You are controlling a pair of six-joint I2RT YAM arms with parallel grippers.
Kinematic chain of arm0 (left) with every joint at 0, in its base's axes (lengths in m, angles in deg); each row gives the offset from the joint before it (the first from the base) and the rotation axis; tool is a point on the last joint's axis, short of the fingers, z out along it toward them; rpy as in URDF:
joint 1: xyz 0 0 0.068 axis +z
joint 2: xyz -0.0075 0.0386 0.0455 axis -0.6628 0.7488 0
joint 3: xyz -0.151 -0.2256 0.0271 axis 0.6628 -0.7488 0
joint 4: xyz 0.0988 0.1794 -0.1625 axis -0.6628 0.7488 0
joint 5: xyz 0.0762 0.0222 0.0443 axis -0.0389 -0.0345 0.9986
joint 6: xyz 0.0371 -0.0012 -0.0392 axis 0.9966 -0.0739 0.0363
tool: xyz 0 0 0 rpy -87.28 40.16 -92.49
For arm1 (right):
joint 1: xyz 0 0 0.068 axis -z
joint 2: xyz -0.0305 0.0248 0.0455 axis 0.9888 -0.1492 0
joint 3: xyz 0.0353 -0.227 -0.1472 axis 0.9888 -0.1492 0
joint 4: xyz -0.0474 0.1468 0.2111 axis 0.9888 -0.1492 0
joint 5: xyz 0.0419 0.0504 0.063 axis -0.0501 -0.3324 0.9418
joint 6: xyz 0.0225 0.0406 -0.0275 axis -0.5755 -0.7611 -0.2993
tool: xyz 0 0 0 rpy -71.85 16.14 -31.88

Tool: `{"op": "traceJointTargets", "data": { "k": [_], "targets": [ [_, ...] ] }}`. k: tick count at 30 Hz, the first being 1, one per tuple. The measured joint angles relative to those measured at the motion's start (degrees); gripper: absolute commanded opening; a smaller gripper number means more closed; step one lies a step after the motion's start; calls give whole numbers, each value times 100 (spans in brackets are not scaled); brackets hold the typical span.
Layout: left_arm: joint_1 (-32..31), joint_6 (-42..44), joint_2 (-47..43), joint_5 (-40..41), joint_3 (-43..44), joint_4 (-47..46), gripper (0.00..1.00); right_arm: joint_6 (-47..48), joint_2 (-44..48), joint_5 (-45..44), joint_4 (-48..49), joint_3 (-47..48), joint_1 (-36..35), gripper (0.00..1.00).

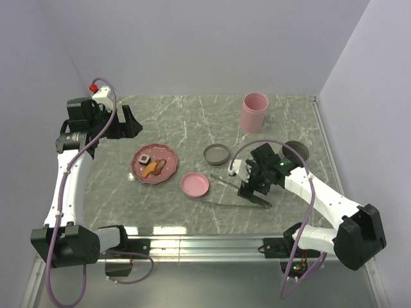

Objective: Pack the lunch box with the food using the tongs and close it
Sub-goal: Grab the clamp with the right arm

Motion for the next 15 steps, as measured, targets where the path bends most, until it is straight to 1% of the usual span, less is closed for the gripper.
{"op": "traceJointTargets", "data": {
  "k": [5, 11, 15],
  "targets": [
    [0, -9, 85, -7, 4, 39, 99, 232, 33, -247, -103, -437, -44, 100],
    [0, -9, 85, -4, 4, 109, 99, 339, 28, -457, -109, -669, -125, 100],
    [0, -9, 83, -4, 4, 120, 99, 299, -48, -531, 52, -789, -221, 100]
  ]
}}
